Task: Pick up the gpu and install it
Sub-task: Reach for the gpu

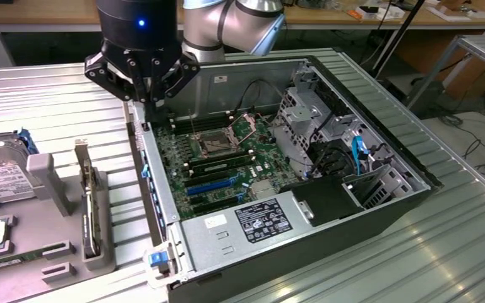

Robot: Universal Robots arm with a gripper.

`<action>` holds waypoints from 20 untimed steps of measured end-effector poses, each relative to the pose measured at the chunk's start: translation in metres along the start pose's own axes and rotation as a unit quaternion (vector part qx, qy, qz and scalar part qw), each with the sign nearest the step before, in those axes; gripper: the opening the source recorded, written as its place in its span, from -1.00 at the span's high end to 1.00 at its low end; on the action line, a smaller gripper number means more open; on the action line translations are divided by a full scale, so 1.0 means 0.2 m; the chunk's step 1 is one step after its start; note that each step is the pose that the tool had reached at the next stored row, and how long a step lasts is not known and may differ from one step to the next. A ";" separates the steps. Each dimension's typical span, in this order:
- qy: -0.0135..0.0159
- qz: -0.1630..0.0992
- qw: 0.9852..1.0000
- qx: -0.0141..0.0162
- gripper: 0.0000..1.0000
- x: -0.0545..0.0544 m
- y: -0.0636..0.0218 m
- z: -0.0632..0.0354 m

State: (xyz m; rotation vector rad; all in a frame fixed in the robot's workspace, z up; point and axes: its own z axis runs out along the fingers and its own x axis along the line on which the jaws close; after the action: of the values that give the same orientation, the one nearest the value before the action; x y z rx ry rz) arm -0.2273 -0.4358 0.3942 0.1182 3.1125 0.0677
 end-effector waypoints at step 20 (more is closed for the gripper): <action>0.000 0.000 1.000 0.000 0.79 0.10 -0.114 -0.008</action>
State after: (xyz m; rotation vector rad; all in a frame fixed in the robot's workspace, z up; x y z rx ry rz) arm -0.2498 -0.4570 0.3941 0.1179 3.1125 0.0677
